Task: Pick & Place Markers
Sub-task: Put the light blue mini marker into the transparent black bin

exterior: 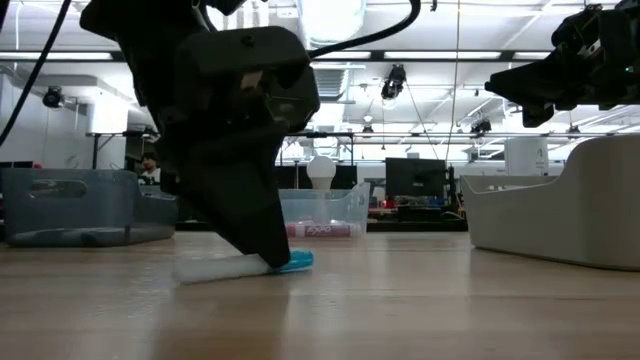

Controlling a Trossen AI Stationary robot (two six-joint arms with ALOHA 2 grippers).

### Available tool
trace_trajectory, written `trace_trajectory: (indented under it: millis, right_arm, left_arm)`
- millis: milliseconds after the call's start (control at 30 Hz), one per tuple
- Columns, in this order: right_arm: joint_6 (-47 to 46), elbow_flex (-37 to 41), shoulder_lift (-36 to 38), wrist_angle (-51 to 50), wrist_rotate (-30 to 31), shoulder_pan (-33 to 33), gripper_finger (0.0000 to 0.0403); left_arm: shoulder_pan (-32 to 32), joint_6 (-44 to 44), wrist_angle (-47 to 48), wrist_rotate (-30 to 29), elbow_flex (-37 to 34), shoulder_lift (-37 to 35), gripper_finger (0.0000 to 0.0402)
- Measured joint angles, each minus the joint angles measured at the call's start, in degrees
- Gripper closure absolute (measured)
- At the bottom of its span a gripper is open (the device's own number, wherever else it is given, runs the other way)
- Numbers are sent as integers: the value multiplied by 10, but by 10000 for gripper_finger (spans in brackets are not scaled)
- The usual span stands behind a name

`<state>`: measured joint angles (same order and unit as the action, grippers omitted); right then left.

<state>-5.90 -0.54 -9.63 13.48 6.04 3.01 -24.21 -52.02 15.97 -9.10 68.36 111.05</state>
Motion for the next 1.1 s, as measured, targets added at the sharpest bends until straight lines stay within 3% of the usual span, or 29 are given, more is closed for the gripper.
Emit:
trace_trajectory:
  millis: [333, 633, 967, 1100]
  right_arm:
    - [0, 0, 0, 0, 0, 0, 335]
    - [0, 0, 0, 0, 0, 0, 335]
    - [0, 0, 0, 0, 0, 0, 335]
    - [0, 0, 0, 0, 0, 0, 335]
  left_arm:
    - [-4, 71, 82, -40, 2, 2, 290]
    - [-4, 136, 125, -59, 1, 3, 370]
    - [-3, 136, 208, -100, 0, -19, 367]
    - [-2, 126, 304, -137, -7, -51, 363]
